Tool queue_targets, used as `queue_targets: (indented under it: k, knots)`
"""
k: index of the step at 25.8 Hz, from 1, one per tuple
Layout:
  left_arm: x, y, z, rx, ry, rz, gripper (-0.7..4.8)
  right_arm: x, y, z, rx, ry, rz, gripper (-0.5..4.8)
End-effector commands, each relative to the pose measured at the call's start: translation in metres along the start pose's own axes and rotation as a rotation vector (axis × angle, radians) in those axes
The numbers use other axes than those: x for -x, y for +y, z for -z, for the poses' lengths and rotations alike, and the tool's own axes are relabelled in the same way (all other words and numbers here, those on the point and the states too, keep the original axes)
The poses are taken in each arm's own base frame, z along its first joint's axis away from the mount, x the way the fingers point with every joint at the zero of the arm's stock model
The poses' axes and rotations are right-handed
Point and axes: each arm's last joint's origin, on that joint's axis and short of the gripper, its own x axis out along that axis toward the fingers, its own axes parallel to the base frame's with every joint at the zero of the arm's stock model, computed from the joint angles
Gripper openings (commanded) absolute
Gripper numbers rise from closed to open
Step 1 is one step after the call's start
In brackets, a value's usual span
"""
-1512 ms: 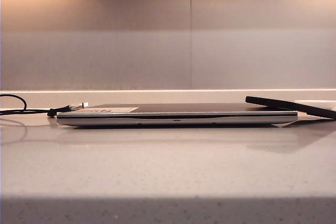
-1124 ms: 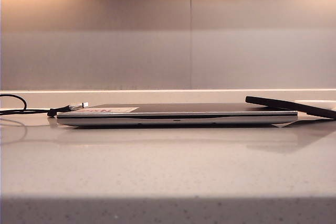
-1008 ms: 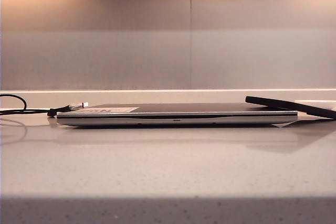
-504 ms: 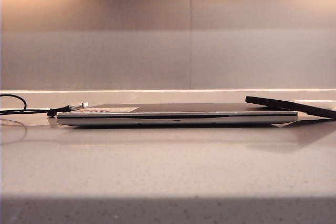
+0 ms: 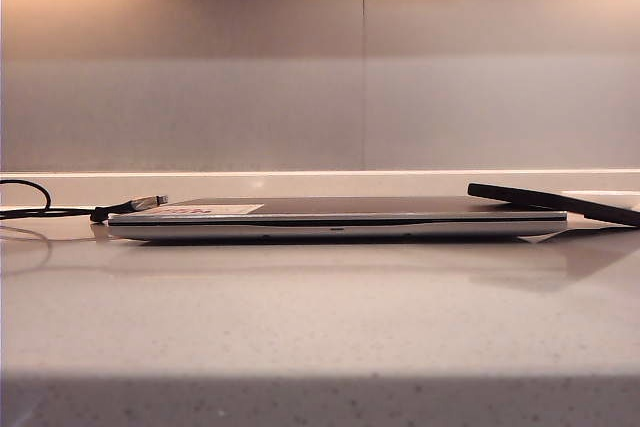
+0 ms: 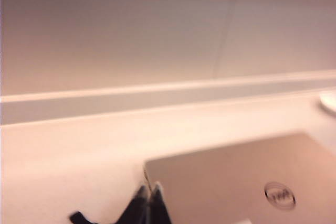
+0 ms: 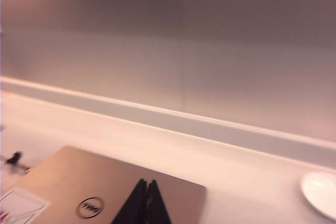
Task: Pick up the charging cable and the phone, plug the charging cable into the charging port on the phone, and finally place them back on the table.
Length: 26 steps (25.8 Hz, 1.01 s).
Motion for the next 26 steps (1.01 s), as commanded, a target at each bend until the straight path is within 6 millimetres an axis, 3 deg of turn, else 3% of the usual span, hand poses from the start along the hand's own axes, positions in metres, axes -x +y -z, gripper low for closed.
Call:
queue_targets:
  k: [1, 11, 22, 24, 26]
  knots:
    - [-0.012, -0.006, 0.009, -0.096, 0.06, 0.045, -0.06, 0.001, 0.011, 0.002, 0.067, 0.029, -0.091, -0.02]
    - [-0.029, -0.004, 0.04, -0.313, 0.273, 0.081, -0.06, 0.002, 0.026, 0.008, 0.065, 0.086, -0.213, -0.02]
    - [-0.023, -0.003, 0.066, -0.304, 0.349, 0.089, -0.02, 0.002, 0.026, 0.008, 0.065, 0.087, -0.214, -0.02]
    - [-0.023, -0.003, 0.066, -0.304, 0.349, 0.089, 0.58, 0.002, 0.026, 0.008, 0.065, 0.087, -0.214, -0.02]
    - [-0.023, -0.003, 0.066, -0.328, 0.348, 0.094, 1.99, 0.002, 0.026, 0.008, 0.065, 0.087, -0.214, -0.02]
